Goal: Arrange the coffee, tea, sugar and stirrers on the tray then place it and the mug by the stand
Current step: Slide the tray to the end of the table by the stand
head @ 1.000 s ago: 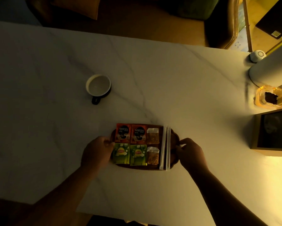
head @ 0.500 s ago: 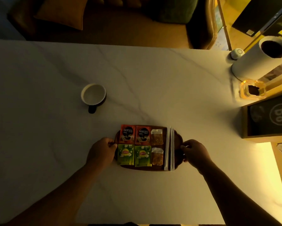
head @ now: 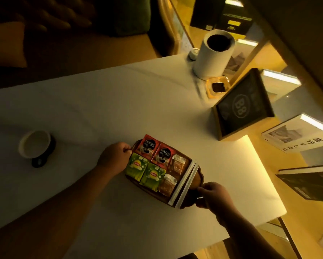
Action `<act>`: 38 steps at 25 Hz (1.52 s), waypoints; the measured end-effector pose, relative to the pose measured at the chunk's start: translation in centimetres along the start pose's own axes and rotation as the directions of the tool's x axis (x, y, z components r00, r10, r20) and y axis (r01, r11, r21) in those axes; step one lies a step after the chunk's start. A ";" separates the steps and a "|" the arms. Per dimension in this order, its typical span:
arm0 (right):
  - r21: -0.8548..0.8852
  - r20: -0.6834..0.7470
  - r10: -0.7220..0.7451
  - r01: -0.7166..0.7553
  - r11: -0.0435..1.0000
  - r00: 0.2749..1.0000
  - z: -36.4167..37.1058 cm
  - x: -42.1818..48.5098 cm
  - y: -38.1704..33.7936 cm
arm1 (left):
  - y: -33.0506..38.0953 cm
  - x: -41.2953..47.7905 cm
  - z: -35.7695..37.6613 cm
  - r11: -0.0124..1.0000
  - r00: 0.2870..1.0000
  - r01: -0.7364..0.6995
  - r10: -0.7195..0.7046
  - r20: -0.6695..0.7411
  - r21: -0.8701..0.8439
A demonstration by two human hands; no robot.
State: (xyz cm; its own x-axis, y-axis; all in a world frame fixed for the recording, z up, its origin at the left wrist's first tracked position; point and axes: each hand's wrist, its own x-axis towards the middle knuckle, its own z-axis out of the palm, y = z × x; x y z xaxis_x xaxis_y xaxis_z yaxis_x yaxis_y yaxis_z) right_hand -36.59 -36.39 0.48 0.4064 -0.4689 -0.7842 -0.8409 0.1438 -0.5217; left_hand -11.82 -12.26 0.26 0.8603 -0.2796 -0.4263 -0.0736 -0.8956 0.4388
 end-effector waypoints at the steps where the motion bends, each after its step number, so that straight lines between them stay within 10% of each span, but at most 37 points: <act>1: 0.045 0.003 0.022 -0.022 0.999 1.000 -0.9 0.0 0.7 | 1.9 0.8 0.5 0.999 0.999 -0.032 0.032 0.016 0.022; 15: 0.422 0.036 0.192 -0.189 0.886 0.981 -6.7 4.3 3.6 | 19.4 9.9 6.8 0.945 0.964 -0.257 0.237 0.117 0.202; 38: 0.465 0.061 0.264 -0.261 0.846 0.963 -7.4 4.7 3.0 | 22.3 10.6 8.7 0.946 0.953 -0.297 0.285 0.106 0.128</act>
State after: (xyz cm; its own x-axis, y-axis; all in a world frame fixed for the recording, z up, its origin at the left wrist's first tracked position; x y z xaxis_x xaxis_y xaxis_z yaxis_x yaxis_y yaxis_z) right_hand -39.88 -44.63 -2.27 0.1910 -0.3606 -0.9129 -0.6515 0.6491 -0.3927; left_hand -8.75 -38.22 -1.39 0.7456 -0.5577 -0.3648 -0.3895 -0.8088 0.4405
